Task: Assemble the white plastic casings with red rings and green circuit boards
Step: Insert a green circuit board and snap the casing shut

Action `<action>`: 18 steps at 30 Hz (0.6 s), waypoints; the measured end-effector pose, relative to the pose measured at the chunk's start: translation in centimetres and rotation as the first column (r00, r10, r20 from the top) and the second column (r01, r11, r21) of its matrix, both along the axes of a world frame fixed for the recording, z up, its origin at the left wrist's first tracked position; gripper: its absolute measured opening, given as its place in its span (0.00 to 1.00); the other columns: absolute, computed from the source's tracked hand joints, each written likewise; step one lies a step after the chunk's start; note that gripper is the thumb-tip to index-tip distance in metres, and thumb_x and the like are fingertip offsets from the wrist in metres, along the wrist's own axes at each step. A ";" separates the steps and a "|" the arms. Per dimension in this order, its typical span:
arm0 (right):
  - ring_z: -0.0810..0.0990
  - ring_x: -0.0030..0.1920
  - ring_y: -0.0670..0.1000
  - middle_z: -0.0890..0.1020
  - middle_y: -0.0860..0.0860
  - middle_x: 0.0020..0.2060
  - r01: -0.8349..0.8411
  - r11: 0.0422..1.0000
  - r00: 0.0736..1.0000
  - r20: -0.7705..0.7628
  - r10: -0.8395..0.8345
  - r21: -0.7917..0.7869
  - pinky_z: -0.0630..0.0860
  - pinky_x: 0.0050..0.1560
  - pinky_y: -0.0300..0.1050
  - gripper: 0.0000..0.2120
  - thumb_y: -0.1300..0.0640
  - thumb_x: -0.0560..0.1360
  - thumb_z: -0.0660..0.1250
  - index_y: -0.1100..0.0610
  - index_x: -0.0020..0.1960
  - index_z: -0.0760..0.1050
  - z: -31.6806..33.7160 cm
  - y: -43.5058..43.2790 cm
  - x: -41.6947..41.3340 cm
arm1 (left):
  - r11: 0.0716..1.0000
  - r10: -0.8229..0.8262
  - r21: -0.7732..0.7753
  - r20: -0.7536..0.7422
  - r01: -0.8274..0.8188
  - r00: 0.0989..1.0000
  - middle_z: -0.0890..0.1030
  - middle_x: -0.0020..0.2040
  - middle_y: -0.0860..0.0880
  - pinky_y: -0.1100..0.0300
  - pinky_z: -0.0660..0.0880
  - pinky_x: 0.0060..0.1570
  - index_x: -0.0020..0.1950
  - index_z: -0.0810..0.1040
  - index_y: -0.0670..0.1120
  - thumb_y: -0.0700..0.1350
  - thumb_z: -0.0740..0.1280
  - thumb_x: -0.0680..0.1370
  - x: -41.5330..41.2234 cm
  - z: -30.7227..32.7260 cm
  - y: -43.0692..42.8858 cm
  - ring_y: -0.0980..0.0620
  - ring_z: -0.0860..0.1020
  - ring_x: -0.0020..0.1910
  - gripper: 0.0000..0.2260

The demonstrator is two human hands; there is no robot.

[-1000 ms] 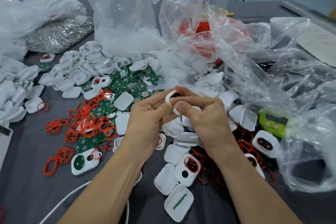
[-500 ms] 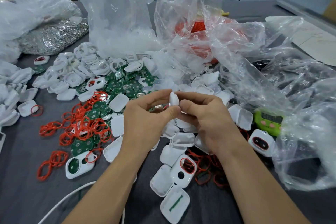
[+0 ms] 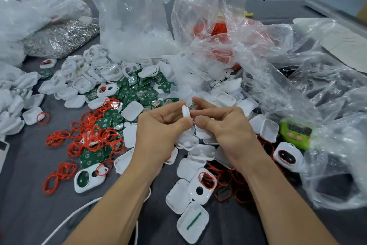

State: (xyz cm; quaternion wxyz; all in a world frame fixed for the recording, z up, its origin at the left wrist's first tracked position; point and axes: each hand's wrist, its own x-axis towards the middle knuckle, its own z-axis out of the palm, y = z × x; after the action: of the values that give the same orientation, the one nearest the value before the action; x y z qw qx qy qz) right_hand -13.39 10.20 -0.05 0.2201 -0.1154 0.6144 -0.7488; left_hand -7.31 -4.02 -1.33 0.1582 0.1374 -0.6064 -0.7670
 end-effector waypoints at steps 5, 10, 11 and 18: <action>0.83 0.59 0.42 0.84 0.49 0.62 -0.022 1.000 0.999 0.044 0.022 -0.015 0.81 0.51 0.35 0.10 0.77 0.74 0.69 0.68 0.50 0.85 -0.3 0.0 -0.1 | 1.000 -0.013 -0.012 0.020 0.014 1.000 0.88 0.48 0.45 0.62 0.82 0.45 0.58 0.84 0.41 0.28 0.75 0.72 0.1 -0.2 -0.1 0.48 0.87 0.48 0.17; 0.84 0.58 0.42 0.85 0.54 0.60 -0.044 0.999 0.998 0.048 0.044 0.011 0.81 0.51 0.34 0.10 0.77 0.74 0.68 0.73 0.54 0.82 -0.2 0.4 -0.4 | 0.999 -0.005 -0.035 0.032 0.006 0.999 0.88 0.45 0.46 0.61 0.82 0.42 0.55 0.85 0.42 0.28 0.76 0.71 0.1 -0.1 0.2 0.48 0.87 0.45 0.16; 0.84 0.58 0.44 0.85 0.54 0.60 -0.041 0.999 0.998 0.049 0.040 0.019 0.81 0.52 0.36 0.10 0.77 0.74 0.68 0.73 0.54 0.82 -0.3 0.5 -0.4 | 0.999 0.000 -0.038 0.035 0.001 0.999 0.88 0.46 0.45 0.60 0.83 0.43 0.56 0.85 0.42 0.28 0.76 0.71 0.0 -0.1 0.2 0.48 0.87 0.46 0.16; 0.87 0.54 0.59 0.87 0.58 0.55 0.010 1.000 0.993 0.118 -0.007 -0.023 0.84 0.51 0.49 0.07 0.75 0.74 0.68 0.73 0.50 0.83 -0.3 0.4 -0.2 | 0.992 0.032 -0.121 0.015 -0.030 0.999 0.88 0.46 0.47 0.54 0.84 0.48 0.54 0.87 0.48 0.30 0.78 0.69 -0.1 -0.4 0.6 0.48 0.87 0.48 0.18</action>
State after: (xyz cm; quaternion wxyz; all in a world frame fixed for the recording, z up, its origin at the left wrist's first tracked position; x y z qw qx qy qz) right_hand -13.56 10.57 -0.34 0.2513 -0.0711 0.5919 -0.7626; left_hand -7.45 -3.41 -1.77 0.1730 0.1433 -0.6509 -0.7252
